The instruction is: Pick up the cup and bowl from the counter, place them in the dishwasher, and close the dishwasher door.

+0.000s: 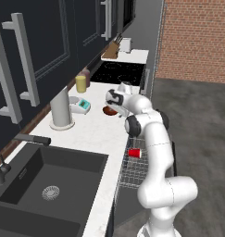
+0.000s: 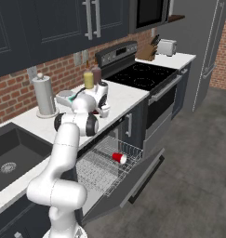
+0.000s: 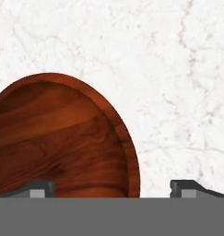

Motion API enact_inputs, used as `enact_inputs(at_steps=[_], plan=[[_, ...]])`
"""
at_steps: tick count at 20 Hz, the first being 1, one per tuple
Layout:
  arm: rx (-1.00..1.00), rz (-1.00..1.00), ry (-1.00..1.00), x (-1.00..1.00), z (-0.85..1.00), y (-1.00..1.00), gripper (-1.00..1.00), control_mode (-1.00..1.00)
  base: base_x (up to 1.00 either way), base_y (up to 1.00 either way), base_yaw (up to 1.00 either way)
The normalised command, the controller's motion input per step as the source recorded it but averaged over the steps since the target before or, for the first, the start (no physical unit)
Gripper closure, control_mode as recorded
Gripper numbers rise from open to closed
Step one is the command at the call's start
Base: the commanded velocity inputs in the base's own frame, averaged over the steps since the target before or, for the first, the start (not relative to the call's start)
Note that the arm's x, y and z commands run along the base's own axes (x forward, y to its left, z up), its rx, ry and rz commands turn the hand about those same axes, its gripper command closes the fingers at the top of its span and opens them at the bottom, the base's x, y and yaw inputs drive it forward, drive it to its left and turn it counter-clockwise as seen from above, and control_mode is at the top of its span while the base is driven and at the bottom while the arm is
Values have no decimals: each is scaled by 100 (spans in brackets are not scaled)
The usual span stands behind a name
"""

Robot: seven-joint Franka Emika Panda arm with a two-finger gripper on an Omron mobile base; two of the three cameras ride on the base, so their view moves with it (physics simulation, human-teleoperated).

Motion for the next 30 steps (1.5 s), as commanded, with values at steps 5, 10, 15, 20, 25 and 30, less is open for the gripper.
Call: enact_inputs(at_steps=[5,10,15,20,25,30], plan=[[-5,-4,4,0,-39,29,100,-100,0,0,0],[-1,-9,0,-26,-20,-1,100,-100,0,0,0],[0,-12,0,-38,-13,-13,100,-100,0,0,0],[0,-14,0,-66,-1,-27,100,-100,0,0,0],[0,-14,-5,-98,0,-57,100,-100,0,0,0],[3,-12,-12,-100,0,-92,100,-100,0,0,0]])
